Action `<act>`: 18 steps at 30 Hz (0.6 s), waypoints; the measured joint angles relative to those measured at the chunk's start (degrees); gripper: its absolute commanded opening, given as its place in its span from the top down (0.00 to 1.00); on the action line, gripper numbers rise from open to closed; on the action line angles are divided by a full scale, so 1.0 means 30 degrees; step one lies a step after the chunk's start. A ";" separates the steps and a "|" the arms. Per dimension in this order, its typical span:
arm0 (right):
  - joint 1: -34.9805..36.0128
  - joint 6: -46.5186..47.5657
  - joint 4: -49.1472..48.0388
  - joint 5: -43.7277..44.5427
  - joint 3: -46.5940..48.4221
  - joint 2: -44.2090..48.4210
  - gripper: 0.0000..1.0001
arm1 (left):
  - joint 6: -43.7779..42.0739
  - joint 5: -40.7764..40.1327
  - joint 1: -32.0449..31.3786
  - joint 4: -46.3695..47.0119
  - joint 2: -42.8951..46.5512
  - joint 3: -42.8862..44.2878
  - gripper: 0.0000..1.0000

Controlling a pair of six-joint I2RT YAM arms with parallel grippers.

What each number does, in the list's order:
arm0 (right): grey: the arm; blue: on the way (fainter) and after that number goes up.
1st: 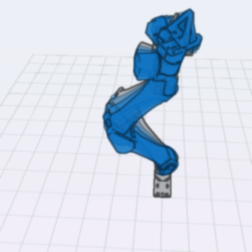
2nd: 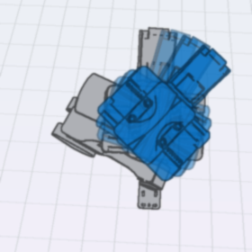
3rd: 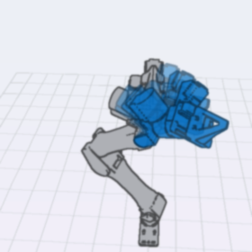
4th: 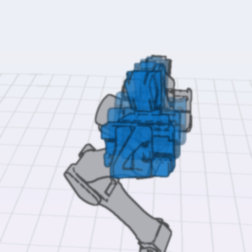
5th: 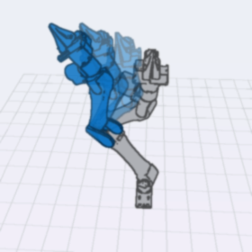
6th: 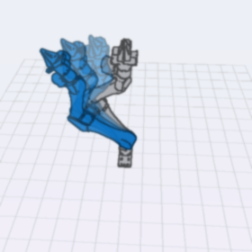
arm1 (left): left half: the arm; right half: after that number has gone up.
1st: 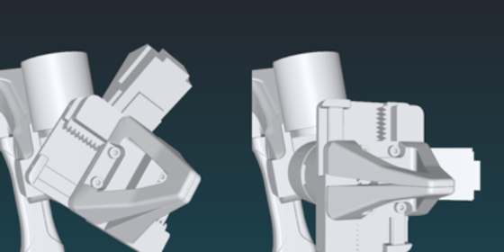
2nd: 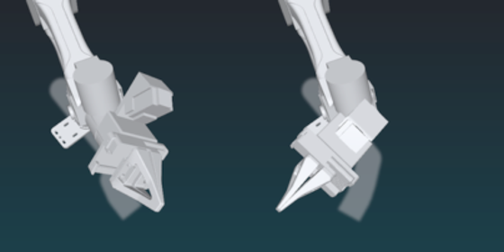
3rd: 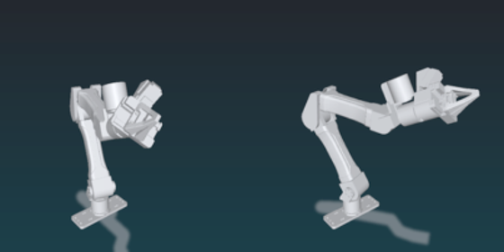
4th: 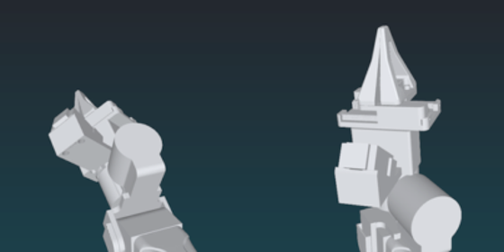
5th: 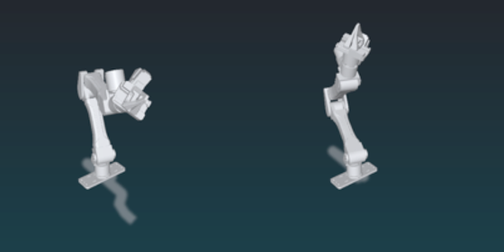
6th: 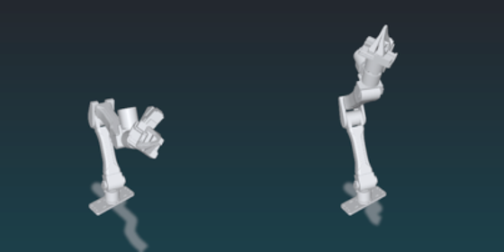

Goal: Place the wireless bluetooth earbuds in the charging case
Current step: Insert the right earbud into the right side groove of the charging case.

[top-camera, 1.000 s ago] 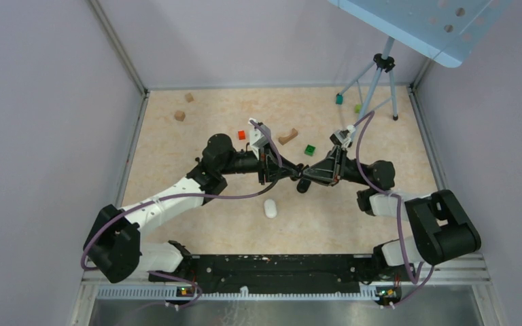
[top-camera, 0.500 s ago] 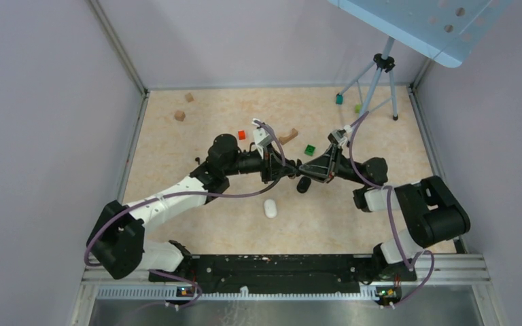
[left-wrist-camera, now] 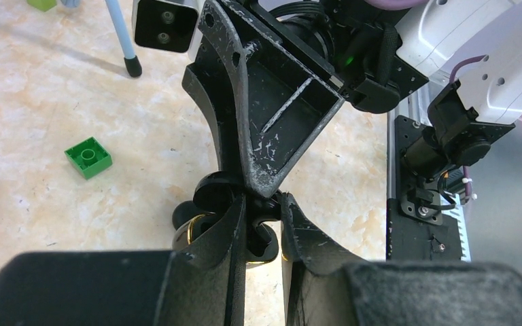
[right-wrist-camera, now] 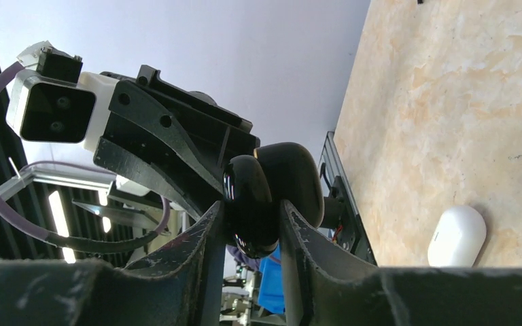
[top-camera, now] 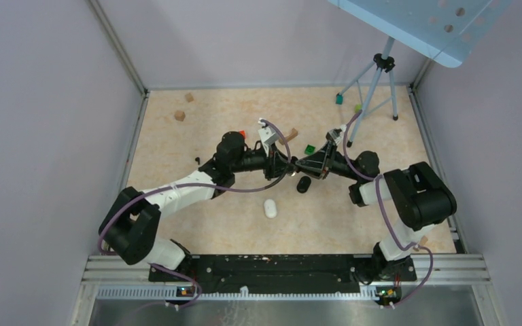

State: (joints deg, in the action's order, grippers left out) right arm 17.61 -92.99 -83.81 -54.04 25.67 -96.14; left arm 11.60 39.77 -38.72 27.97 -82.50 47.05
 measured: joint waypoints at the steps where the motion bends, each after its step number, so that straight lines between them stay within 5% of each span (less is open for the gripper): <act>1: 0.0000 0.0080 0.0087 0.0000 0.0000 0.0000 0.68 | 0.0000 0.0073 0.0000 0.0044 -0.0117 0.0029 1.00; 18: 0.0197 0.0015 0.0233 0.0495 0.0000 0.0022 0.90 | -0.0153 0.0663 0.0270 0.0073 -0.0342 0.0270 1.00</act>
State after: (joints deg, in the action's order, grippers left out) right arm 18.20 -92.95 -83.11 -52.56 25.67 -96.07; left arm 11.14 41.76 -37.91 28.18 -83.53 47.86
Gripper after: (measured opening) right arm 0.290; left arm 0.243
